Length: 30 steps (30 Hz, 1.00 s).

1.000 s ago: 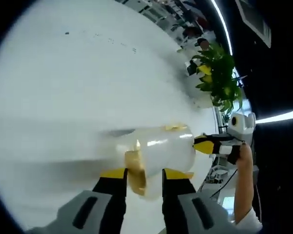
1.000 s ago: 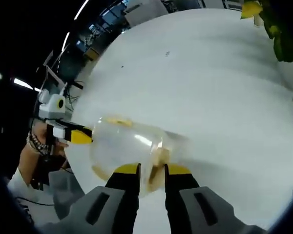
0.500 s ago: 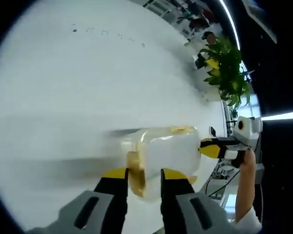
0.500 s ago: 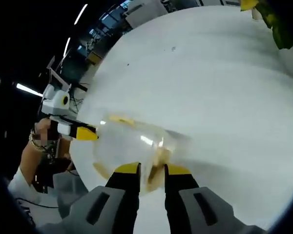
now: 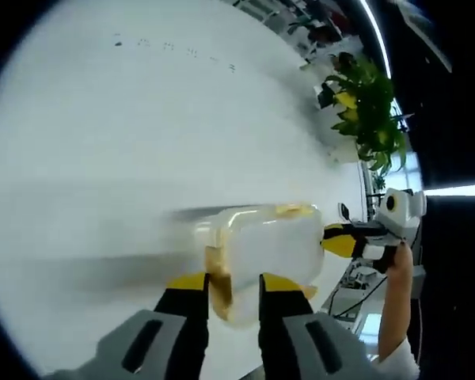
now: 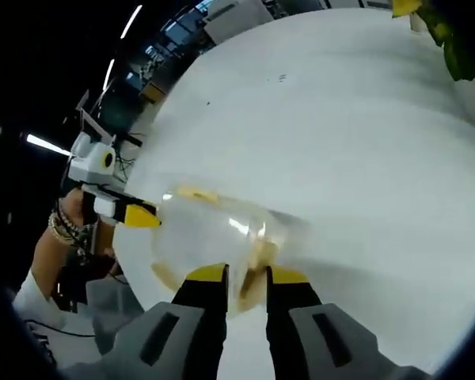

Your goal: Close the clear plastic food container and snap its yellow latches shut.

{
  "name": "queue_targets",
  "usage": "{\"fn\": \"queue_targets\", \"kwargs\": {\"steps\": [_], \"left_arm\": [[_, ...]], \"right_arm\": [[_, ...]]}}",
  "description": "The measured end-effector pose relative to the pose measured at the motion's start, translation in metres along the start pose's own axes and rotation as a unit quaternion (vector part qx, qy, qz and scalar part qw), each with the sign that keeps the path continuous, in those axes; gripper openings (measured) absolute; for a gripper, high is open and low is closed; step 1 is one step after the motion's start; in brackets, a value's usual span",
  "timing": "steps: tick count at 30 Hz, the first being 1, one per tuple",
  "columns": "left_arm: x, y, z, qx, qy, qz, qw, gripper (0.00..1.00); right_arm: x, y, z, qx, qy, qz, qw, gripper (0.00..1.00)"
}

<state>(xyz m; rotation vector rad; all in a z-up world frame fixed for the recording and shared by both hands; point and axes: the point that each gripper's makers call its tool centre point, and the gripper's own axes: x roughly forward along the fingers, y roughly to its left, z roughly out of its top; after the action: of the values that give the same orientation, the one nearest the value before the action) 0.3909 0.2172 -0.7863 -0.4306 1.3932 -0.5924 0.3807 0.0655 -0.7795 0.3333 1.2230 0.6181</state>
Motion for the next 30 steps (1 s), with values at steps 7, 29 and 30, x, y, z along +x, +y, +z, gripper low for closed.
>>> {"fn": "queue_targets", "kwargs": {"steps": [7,29,30], "left_arm": [[-0.002,0.002,-0.001,-0.007,0.002,0.004,1.0000,0.16],[0.004,0.000,-0.003,0.075,-0.031,0.009,0.9967,0.21],[0.003,0.000,-0.004,0.097,-0.040,0.003,0.9944,0.21]], "right_arm": [[0.000,0.000,-0.001,0.005,0.003,0.005,1.0000,0.13],[0.000,0.004,-0.011,-0.024,0.002,-0.010,0.9997,0.17],[-0.001,0.004,-0.008,-0.045,0.003,-0.023,0.9987,0.17]]}}
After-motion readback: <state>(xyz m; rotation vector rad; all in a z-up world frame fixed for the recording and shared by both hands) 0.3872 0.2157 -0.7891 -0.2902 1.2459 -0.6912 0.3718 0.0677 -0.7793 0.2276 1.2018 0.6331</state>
